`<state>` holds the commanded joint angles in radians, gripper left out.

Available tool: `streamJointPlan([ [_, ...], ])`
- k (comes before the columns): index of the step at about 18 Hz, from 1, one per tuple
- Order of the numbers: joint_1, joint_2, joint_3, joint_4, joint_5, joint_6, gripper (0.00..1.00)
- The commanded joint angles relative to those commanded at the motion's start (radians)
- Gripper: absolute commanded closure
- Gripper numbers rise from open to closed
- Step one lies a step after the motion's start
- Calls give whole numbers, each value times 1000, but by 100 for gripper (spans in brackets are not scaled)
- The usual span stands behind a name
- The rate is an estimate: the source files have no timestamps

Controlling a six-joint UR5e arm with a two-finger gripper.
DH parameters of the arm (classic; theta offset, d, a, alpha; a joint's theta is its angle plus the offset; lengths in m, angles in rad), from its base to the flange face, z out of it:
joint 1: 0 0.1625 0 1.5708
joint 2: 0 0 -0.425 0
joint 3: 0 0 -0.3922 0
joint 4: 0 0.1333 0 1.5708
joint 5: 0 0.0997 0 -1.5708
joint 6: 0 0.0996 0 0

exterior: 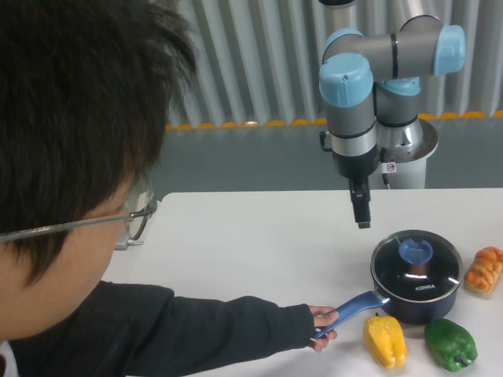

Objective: Open the lid

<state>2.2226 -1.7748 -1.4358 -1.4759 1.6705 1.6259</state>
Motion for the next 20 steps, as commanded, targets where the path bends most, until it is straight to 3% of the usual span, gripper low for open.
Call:
streamJointPlan([
  [2,22,-11,-2,38,6,20,0],
  [20,83,-90,0,83,22,51,0],
])
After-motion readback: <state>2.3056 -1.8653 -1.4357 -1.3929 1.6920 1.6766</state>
